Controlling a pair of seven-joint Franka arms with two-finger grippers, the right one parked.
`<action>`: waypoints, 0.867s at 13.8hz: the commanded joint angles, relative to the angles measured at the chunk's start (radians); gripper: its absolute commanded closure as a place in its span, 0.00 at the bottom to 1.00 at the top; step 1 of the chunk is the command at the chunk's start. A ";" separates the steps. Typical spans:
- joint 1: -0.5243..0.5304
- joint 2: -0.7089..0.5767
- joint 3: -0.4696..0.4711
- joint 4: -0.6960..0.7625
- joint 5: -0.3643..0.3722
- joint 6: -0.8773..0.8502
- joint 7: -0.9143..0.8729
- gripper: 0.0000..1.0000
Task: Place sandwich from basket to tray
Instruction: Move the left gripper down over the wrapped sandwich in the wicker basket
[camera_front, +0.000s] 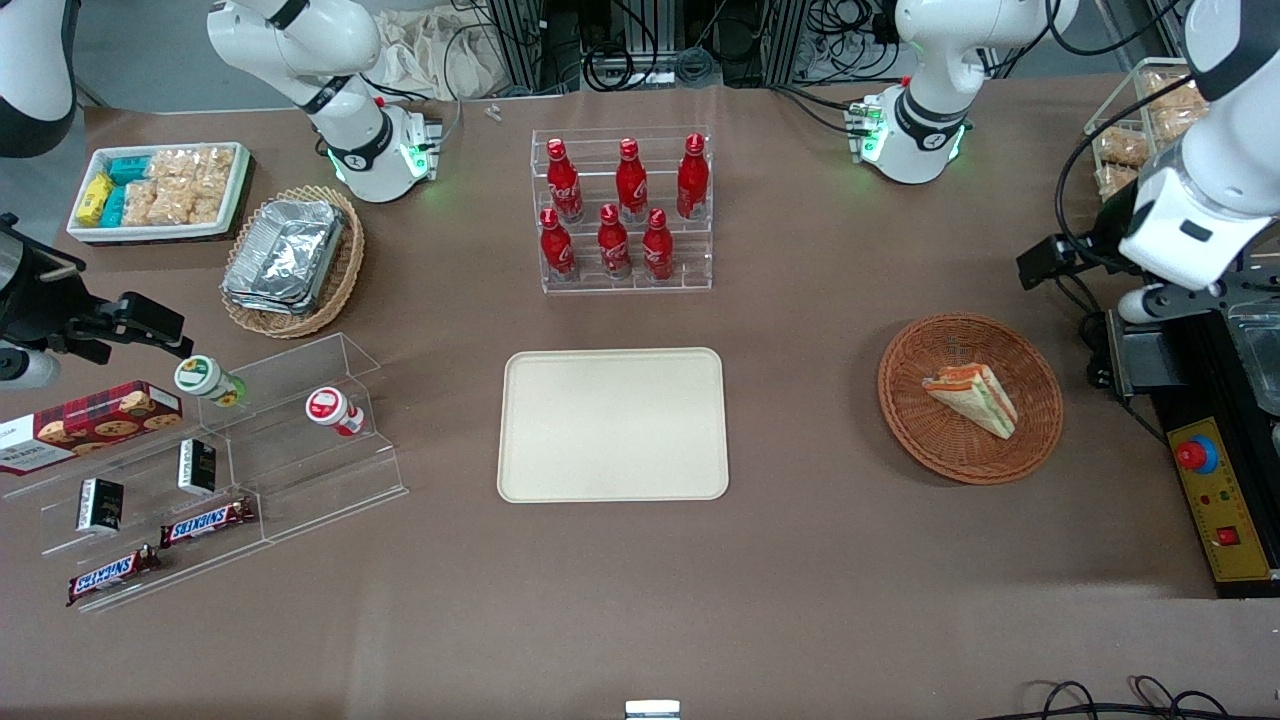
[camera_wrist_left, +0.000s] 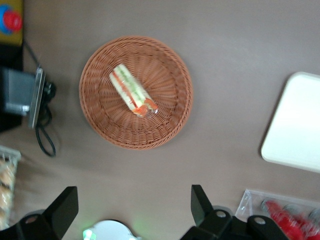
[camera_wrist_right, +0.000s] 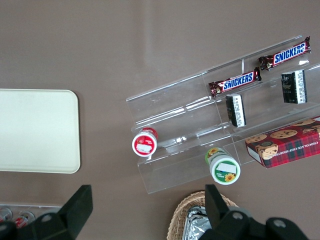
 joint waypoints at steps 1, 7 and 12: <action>0.018 0.099 0.002 0.025 0.022 -0.001 -0.233 0.00; 0.075 0.209 0.001 -0.117 0.041 0.229 -0.431 0.00; 0.077 0.248 0.002 -0.315 0.045 0.489 -0.605 0.00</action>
